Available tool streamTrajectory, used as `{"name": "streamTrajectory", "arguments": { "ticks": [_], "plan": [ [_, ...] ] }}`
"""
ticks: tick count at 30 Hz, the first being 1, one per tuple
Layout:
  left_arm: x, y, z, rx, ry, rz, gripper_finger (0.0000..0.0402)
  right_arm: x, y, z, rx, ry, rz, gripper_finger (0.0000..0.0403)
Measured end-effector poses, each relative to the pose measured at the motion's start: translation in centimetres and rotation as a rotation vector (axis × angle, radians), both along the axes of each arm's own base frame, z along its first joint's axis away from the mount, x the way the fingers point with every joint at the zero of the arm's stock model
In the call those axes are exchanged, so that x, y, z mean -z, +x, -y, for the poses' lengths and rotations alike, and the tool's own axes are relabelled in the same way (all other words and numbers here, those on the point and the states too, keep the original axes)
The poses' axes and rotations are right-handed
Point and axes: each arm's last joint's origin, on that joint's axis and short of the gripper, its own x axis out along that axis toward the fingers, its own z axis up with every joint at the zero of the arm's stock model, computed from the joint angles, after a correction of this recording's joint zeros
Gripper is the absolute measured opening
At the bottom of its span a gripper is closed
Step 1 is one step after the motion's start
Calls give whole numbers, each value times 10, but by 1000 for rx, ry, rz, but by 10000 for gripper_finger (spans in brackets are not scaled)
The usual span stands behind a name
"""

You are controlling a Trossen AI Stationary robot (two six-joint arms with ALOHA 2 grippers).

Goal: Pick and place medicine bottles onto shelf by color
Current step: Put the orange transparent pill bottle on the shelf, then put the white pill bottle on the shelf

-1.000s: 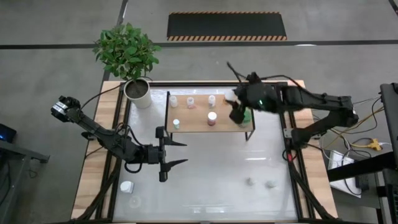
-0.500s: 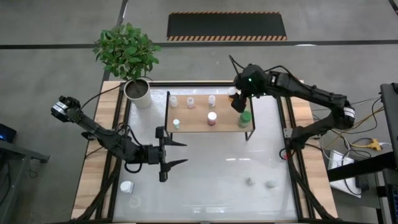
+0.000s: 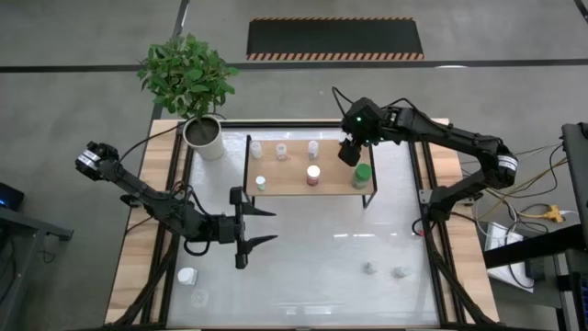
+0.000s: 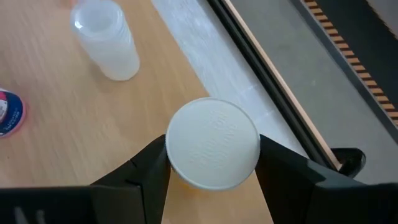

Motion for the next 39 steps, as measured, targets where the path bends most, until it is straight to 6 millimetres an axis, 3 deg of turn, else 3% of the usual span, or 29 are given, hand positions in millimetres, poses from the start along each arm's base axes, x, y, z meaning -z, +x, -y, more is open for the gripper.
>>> {"name": "streamTrajectory", "arguments": {
  "ticks": [15,27,35,39],
  "plan": [
    [0,0,0,0,0,0,219,7,3,1,6,16,-25,198],
    [0,0,0,0,1,0,219,7,2,1,13,26,-29,267],
    [0,0,0,0,0,0,219,-20,-4,-3,39,37,-5,269],
    [0,0,0,1,-3,0,219,-41,-11,-17,35,51,36,268]
  ]
}}
